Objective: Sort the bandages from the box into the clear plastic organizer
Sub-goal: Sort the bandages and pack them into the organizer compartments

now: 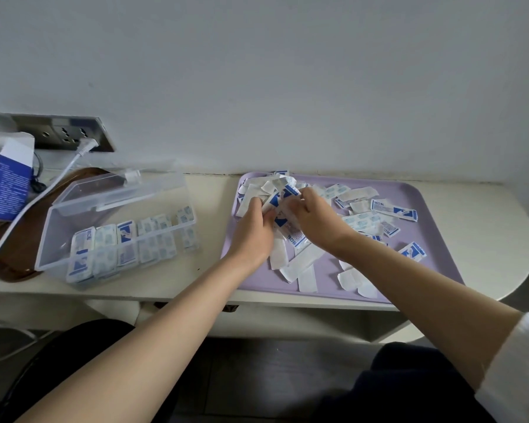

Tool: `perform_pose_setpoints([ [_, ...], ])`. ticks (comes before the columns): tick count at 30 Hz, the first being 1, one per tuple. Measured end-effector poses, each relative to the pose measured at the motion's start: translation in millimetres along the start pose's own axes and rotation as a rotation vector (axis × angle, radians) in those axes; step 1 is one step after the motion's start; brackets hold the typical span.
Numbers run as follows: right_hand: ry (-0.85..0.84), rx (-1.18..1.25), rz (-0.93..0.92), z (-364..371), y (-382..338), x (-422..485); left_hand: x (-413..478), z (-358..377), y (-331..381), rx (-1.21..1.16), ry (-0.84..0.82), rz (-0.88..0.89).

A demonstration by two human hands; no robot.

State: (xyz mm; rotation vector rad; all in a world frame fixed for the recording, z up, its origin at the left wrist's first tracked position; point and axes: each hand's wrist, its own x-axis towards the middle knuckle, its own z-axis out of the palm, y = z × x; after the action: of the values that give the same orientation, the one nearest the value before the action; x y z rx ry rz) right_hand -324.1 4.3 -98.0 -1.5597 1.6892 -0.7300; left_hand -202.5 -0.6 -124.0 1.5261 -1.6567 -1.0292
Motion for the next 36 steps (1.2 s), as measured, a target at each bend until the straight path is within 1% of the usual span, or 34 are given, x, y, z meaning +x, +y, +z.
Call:
perform_pose_setpoints([
  [5,0.098,0.026,-0.021,-1,9,4,2,2,0,-0.114,0.055,-0.045],
  [9,0.112,0.088,-0.024,-4,11,5,4,2,1,-0.156,0.109,-0.074],
  [15,0.022,0.076,-0.010,-1,7,3,-2,5,11,-0.189,0.061,-0.092],
  [20,-0.019,0.098,0.007,4,5,0,-7,7,18,-0.200,0.058,-0.101],
  [23,-0.012,0.148,0.002,6,7,2,-4,10,17,-0.199,0.040,-0.122],
  [26,0.005,0.147,-0.021,6,9,1,-4,8,18,-0.182,0.031,-0.151],
  [28,0.013,0.137,-0.032,6,9,1,-4,7,18,-0.200,-0.013,-0.185],
  [30,0.016,0.102,-0.055,7,8,1,-3,7,15,-0.233,-0.089,-0.207],
  [32,0.037,0.037,-0.094,6,5,2,-3,5,13,-0.250,-0.100,-0.206],
  [34,0.079,-0.104,-0.160,2,5,2,-2,0,9,-0.287,-0.011,-0.170],
  [35,0.093,-0.238,-0.214,0,7,1,-1,-3,7,-0.276,0.056,-0.117],
  [36,0.095,-0.387,-0.275,-1,9,1,-1,-7,5,-0.217,0.114,-0.041],
])
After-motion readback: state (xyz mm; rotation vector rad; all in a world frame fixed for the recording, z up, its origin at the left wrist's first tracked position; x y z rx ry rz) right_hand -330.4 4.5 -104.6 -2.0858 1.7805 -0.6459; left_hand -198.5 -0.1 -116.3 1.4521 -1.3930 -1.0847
